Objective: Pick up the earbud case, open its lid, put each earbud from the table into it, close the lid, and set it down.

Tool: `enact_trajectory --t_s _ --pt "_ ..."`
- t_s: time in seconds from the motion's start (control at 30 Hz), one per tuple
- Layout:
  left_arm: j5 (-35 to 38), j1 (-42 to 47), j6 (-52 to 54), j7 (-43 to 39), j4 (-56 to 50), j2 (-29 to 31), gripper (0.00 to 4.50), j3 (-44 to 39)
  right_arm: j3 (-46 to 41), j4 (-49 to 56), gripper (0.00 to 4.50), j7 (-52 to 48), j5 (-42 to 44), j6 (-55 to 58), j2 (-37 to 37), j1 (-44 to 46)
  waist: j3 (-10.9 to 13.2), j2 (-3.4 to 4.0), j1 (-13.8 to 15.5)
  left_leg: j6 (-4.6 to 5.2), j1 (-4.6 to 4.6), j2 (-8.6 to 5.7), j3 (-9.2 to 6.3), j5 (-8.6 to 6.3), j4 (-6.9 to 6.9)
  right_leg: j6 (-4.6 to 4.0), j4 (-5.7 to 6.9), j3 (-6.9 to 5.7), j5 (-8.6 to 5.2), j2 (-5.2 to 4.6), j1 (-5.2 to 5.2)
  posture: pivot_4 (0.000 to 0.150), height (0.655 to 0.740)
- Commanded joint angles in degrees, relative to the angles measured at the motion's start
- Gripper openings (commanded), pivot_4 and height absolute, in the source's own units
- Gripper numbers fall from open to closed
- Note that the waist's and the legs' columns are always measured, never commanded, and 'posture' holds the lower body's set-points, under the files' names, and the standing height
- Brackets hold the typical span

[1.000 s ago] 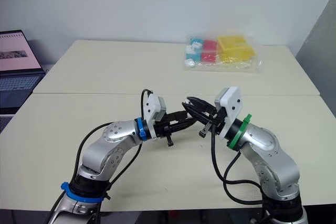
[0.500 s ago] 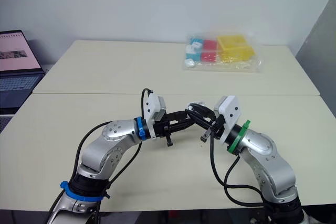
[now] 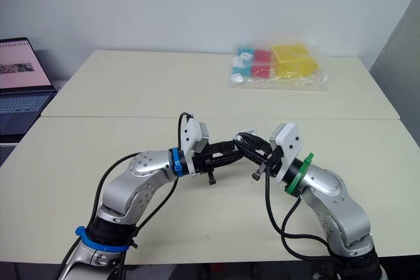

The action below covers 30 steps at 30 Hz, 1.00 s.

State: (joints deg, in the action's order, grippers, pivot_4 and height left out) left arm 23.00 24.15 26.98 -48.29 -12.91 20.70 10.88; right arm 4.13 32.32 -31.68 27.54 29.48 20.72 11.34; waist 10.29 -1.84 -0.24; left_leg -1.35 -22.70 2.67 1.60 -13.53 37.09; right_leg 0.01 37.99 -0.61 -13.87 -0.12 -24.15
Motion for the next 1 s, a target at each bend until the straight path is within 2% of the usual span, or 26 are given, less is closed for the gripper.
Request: enact_trajectory --t_s 0.03,0.37,0.6,0.83,1.0 --pt "1.1 0.9 -1.1 0.5 -2.0 -0.1 0.78 -2.1 -0.9 0.5 0.39 1.5 1.7 1.4 -0.7 -0.6 0.0 0.00 0.0 0.00 0.00 0.00 0.00 0.00 0.00 0.00 0.00 0.00 0.00 0.00 0.00 0.150 0.7387" --pt "1.3 0.8 -1.0 0.8 -2.4 -0.1 0.78 -2.3 -0.6 -0.7 0.39 3.0 0.2 -0.3 -1.5 -2.7 0.0 0.00 0.0 0.00 0.00 0.00 0.00 0.00 -0.01 0.00 -0.01 0.00 0.00 0.00 0.00 0.150 0.7387" --pt "1.5 0.7 -0.9 0.8 -2.5 0.3 0.78 -2.2 -1.1 1.5 2.74 2.9 0.1 -0.1 0.1 -1.8 0.0 0.00 0.0 0.00 -0.01 0.00 -0.01 0.00 -0.01 0.00 -0.02 -0.01 0.00 0.00 0.00 0.150 0.7387" --pt "1.5 0.4 -0.9 0.9 -2.6 0.3 0.78 -2.0 -2.7 3.9 2.77 3.2 2.0 1.0 1.7 -1.7 0.0 0.00 0.0 0.00 0.00 -0.01 0.01 0.00 -0.02 0.00 -0.02 0.00 0.00 -0.01 -0.01 0.150 0.7387" --pt "1.5 0.1 -0.9 1.1 -2.6 0.7 0.78 -2.2 -7.4 8.8 2.77 2.0 7.3 5.1 6.2 -1.6 0.0 0.00 0.1 0.00 -0.03 -0.02 0.00 0.00 -0.02 0.00 -0.03 0.00 -0.01 -0.02 -0.01 0.150 0.7387"
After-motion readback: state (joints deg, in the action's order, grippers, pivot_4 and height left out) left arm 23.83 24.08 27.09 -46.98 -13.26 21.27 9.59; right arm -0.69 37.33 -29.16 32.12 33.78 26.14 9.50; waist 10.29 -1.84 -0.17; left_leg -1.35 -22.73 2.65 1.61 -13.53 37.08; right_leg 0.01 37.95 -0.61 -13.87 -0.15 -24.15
